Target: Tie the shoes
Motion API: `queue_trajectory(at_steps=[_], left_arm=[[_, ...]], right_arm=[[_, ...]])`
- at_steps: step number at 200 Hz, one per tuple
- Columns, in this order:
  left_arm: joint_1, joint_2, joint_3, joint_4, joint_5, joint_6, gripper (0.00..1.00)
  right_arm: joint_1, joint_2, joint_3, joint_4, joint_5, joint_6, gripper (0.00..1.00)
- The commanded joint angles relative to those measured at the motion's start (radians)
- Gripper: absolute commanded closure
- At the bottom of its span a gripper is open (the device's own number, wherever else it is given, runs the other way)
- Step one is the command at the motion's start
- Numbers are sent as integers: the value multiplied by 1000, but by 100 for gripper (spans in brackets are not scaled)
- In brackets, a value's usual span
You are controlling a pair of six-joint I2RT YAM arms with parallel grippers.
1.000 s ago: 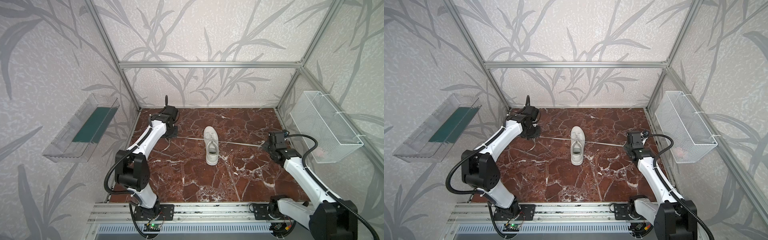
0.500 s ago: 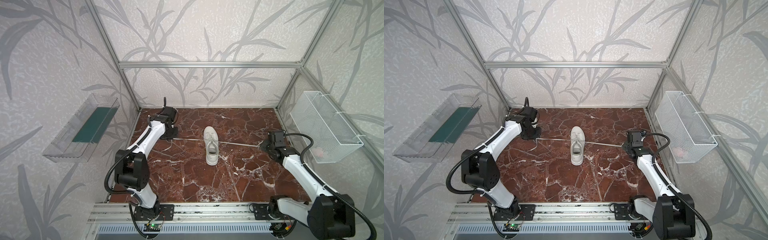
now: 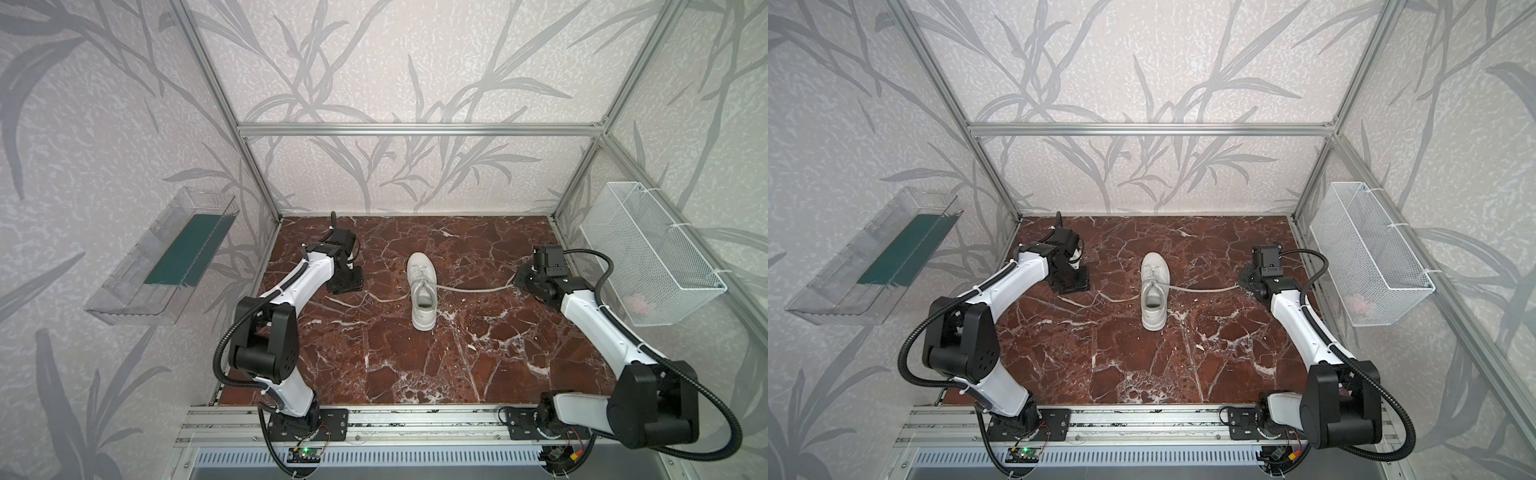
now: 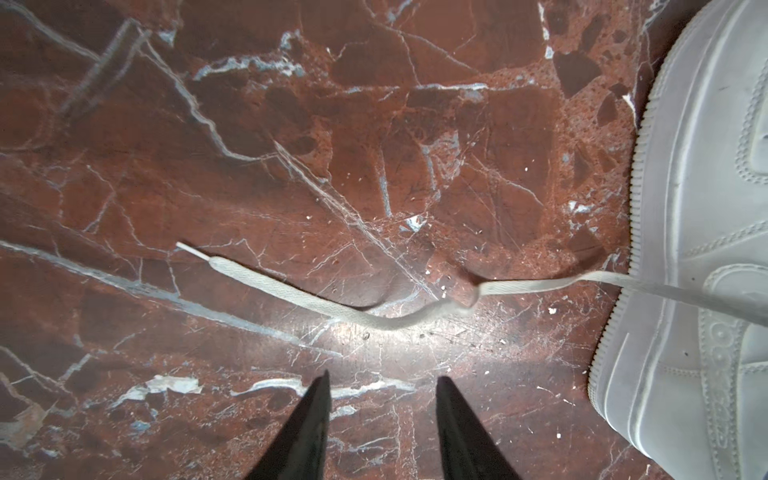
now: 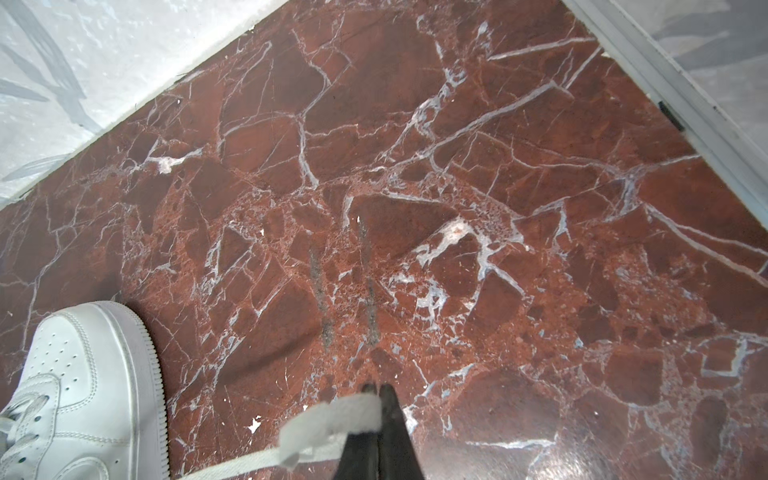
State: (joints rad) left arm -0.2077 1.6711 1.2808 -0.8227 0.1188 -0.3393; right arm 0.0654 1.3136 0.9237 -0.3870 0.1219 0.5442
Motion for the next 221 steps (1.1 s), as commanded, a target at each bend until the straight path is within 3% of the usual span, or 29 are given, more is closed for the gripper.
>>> queue_trajectory(at_steps=[1,47,146,194,221], left_arm=[[10,-43,7,-9,-47,-1,50],[33,-58,3,-14,-85,13,47],[51,-60,-20,18,-58,11,47],[60,-73,-27,17,-56,10,47],[62,-79,-42,18,-51,7,47]], right_arm=[[5,26,55,-16,-15,-24,100],[51,45,118,-13,-51,-58,100],[367,237,464,-58,-237,-98,100],[453,374,641,-86,-323,-48,100],[510,388,667,-51,-303,-20,100]])
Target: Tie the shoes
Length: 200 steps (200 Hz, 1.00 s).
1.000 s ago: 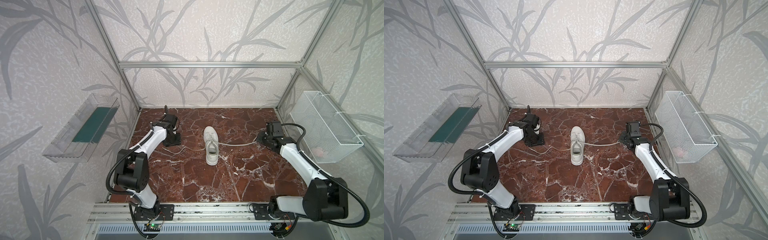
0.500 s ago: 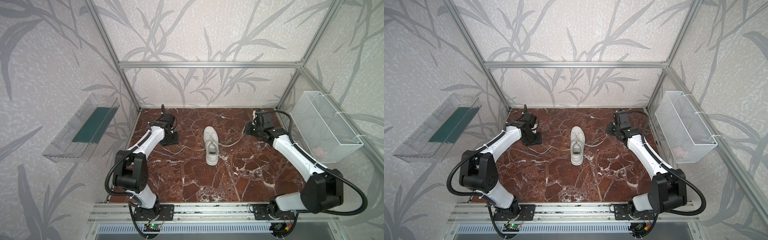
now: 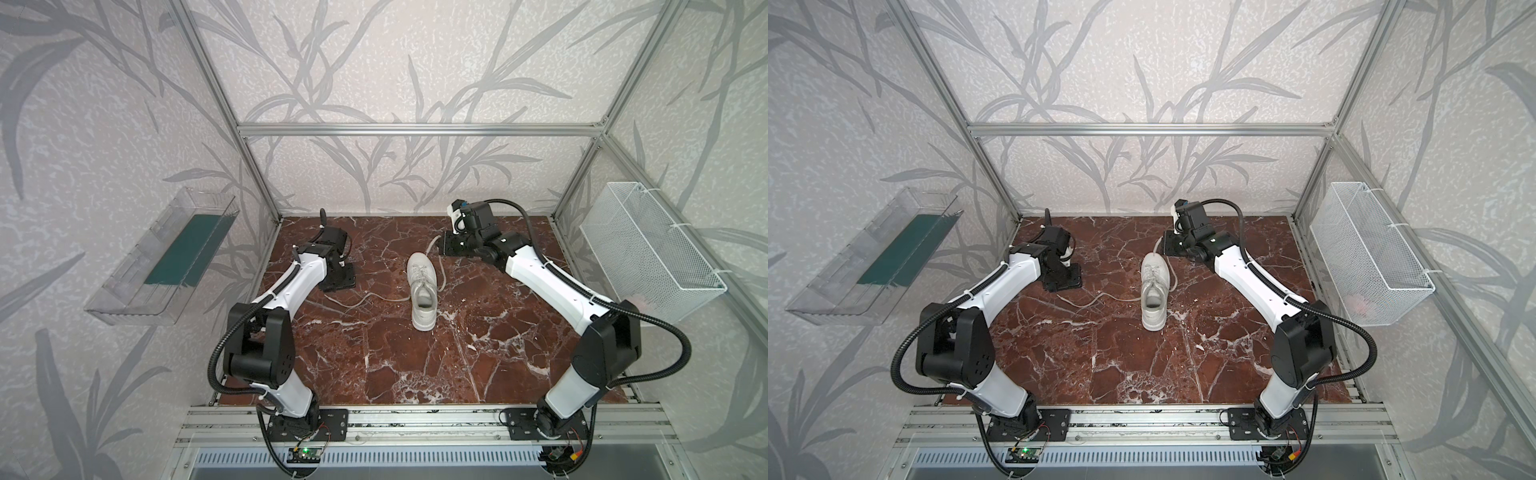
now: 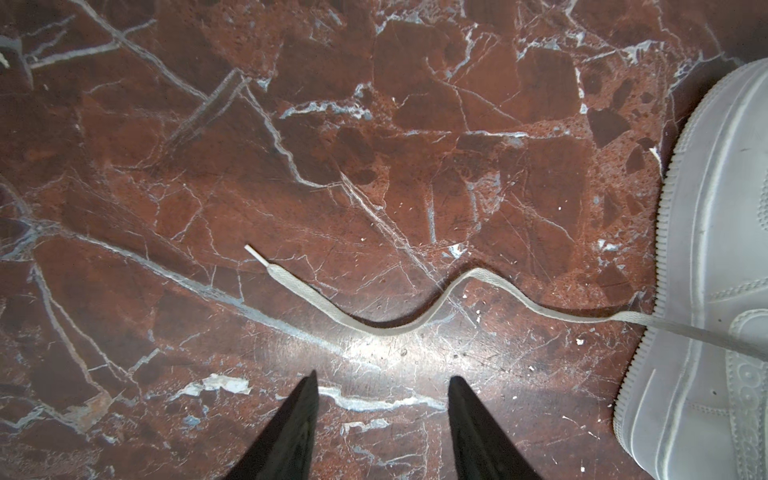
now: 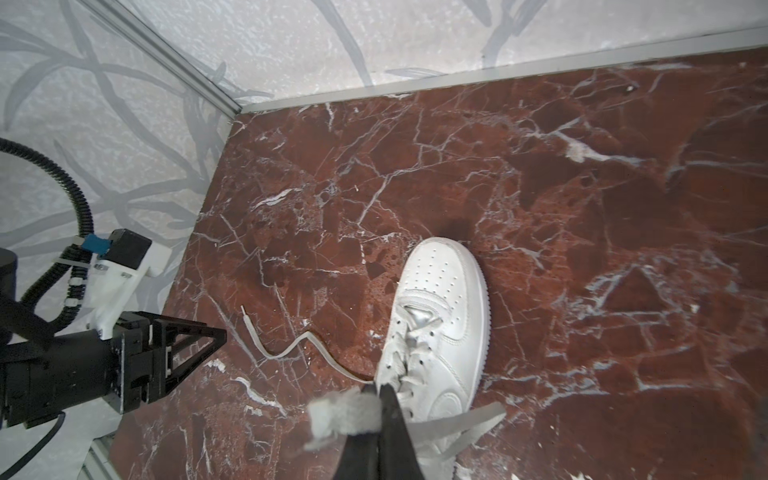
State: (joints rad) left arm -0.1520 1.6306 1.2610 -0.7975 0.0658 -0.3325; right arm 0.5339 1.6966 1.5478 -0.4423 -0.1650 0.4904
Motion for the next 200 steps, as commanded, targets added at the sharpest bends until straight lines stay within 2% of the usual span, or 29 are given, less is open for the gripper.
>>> queue_trajectory(at_steps=[1,83,162,200], left_arm=[[7,-39,-24,-8,1,0,47],[15,-60,-58,-3,7,-7,47],[17,-80,-90,9,17,-20,47],[17,-95,-119,25,24,-31,47]], right_arm=[[44,5,42,6,-16,35,100],[139,151,149,63,-32,139,100],[173,316,251,60,-54,254,100],[181,419,343,43,-111,281,100]])
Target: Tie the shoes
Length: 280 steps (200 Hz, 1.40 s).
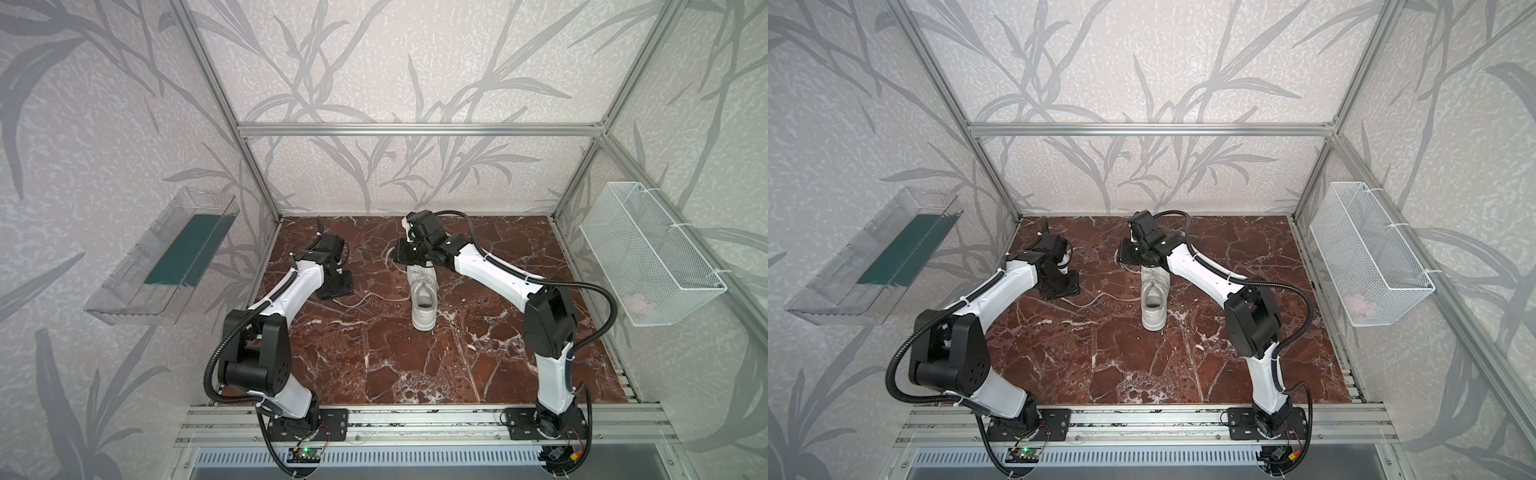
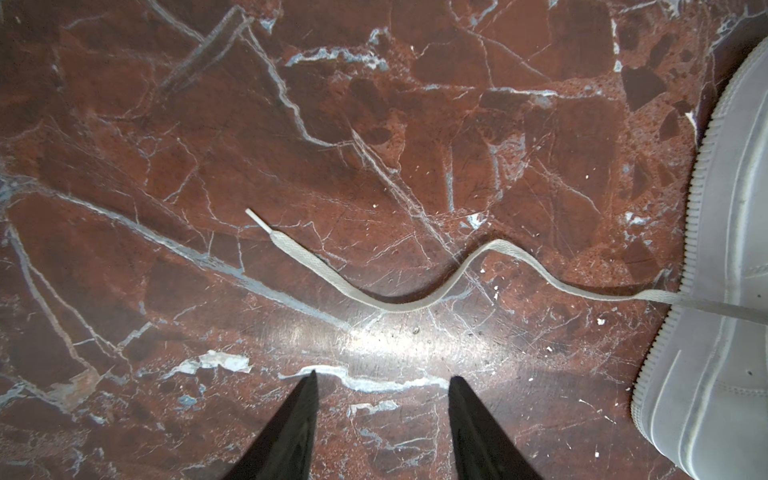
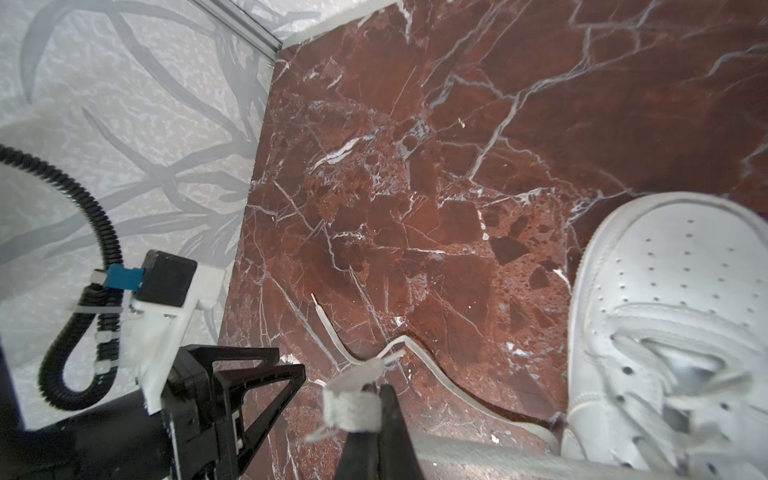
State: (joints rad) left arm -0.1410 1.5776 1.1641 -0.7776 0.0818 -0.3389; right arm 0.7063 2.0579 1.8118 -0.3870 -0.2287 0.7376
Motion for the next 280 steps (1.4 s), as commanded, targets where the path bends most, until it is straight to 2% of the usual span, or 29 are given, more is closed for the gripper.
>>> queue_trajectory(at_steps=[1,67,203,244,249,262,280], left_arm=[[6,-42,-23,5,9,-24,47],[6,-54,-64,20,45,-38,47],[6,-67,-99,35,63,-50,47],[6,-64,-97,41,75,-57,47],[6,-64,-98,43,77,-56,47],[6,-61,-96,39,79,-53,47],[6,-62,-98,40,79,-54,47]], right_arm=[[9,60,82,-14,-48,35,100],[15,190,204,-19,-95,89,100],[25,415,513,-95,-83,145,100],[30,481,609,-197,-40,127,100],[30,483,606,-198,-38,130,94],[30,485,600,-200,-35,132,63],[30,477,600,-230,-11,126,44]])
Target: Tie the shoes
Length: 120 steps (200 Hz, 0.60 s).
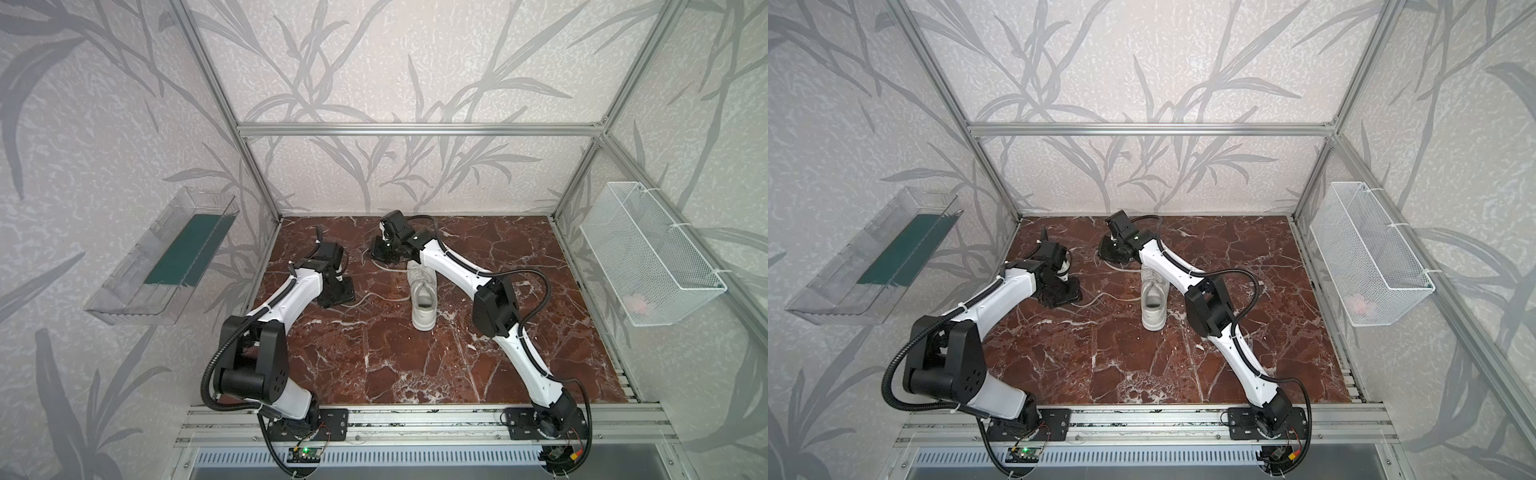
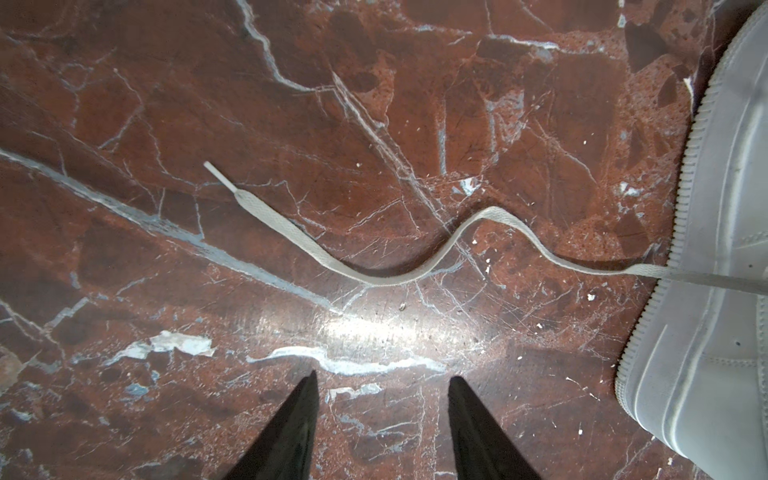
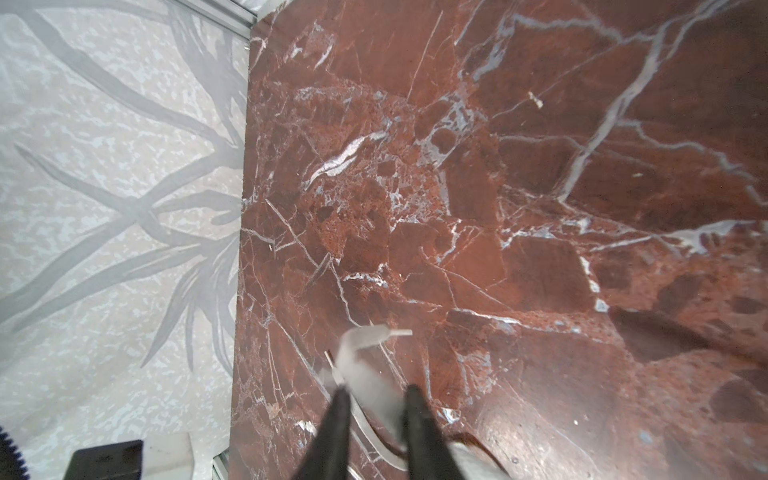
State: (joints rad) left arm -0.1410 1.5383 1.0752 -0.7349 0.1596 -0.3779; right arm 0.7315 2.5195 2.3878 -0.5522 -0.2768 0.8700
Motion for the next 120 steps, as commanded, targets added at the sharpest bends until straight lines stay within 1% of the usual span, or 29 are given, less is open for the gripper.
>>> queue_trajectory(at_steps=[1,13,42,60,78,98,120], left_arm=[[6,-23,-9,-4,1,-14,47],[6,-22,-9,-4,2,-15,47],[6,-19,-7,0,8,-15,47],[4,-14,-2,5,20,-10,47],[-5,-8,0,18,41,12,47],[-37,-4,0,45,47,68,47],[-86,-6,-23,118,88,213,48]], right_arm=[[5,15,23,-67,39,-9,43],[5,7,22,-90,62,-23,36],[3,-17,8,-115,78,-56,28],[0,-28,5,-139,80,-67,27],[-7,-68,-43,-111,57,-74,27],[-16,-148,-133,-56,57,-99,27],[-43,-260,-260,15,62,-111,27]])
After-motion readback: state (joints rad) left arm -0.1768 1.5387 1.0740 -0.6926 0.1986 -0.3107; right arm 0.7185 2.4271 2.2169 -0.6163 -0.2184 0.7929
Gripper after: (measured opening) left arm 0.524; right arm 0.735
